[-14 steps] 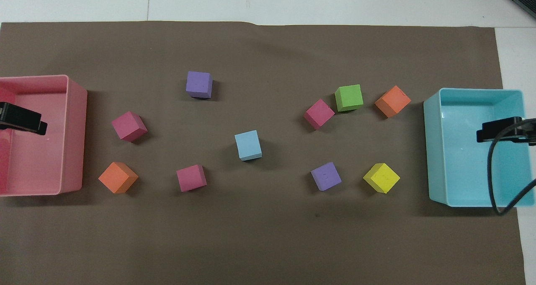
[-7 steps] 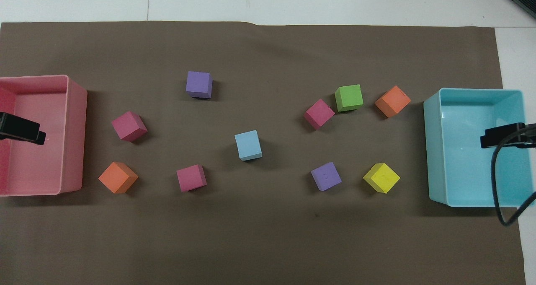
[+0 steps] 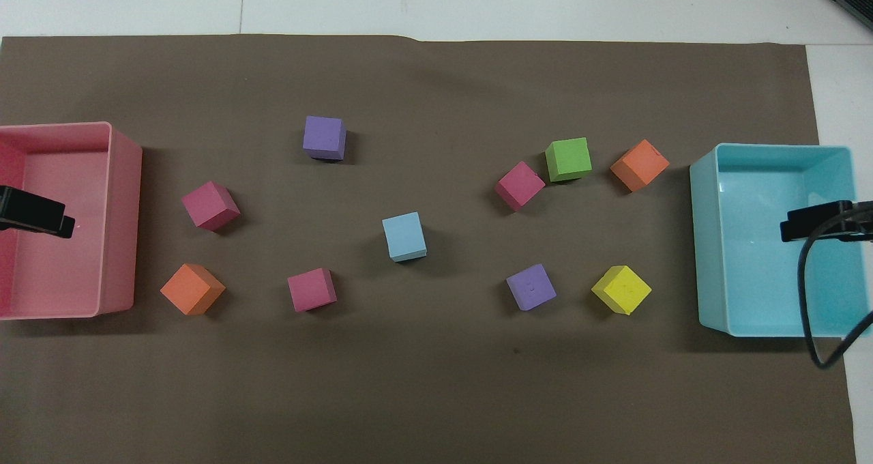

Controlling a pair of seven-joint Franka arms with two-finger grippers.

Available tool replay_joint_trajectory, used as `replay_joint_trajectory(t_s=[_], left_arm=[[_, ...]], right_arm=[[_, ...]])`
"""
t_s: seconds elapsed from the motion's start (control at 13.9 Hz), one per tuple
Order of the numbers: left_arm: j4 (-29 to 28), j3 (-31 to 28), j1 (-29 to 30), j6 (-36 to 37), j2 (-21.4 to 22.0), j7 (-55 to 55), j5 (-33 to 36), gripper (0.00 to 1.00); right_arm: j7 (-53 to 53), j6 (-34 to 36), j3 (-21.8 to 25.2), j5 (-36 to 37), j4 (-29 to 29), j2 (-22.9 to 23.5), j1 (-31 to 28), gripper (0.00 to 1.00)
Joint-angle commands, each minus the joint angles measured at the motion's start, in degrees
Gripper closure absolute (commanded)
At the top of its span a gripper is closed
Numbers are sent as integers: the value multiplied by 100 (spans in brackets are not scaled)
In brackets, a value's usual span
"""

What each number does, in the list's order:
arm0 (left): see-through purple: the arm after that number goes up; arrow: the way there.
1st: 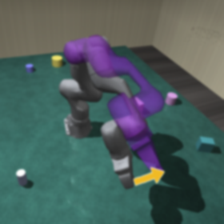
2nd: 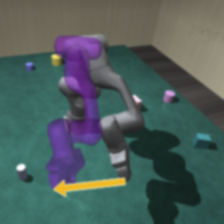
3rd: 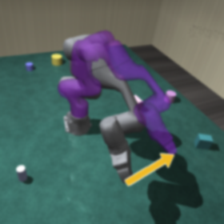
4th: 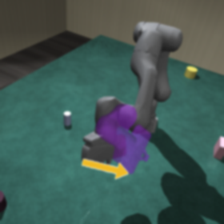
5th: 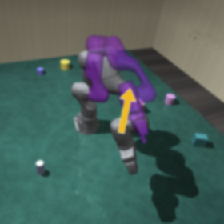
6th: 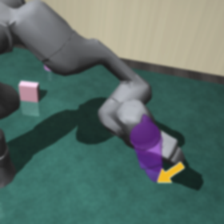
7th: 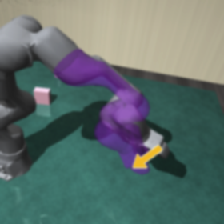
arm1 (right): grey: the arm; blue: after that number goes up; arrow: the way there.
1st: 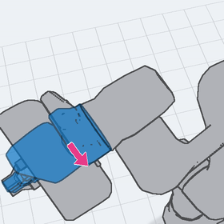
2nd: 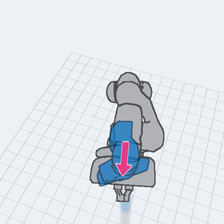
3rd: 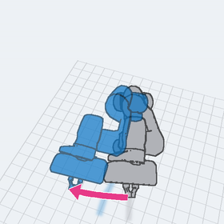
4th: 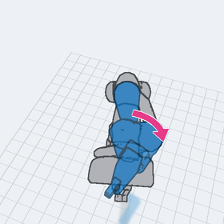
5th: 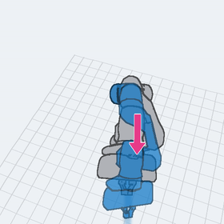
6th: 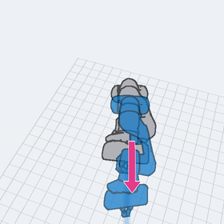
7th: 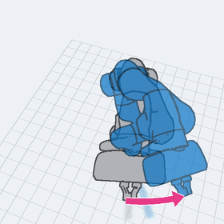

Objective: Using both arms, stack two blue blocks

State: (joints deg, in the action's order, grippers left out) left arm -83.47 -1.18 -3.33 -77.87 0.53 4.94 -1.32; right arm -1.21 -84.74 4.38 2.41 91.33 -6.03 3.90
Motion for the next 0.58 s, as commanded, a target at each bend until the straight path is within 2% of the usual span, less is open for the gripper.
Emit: replay_joint_trajectory(t_s=[0.0, 0.5], left_arm=[[-187, 66, 78, -175, 149, 104, -9, 0], [-213, 57, 78, -343, 149, 359, -9, 0]], right_arm=[[157, 28, -7, 49, 52, -74, -4, 0], [148, -130, -7, 49, 34, -48, -4, 0]])
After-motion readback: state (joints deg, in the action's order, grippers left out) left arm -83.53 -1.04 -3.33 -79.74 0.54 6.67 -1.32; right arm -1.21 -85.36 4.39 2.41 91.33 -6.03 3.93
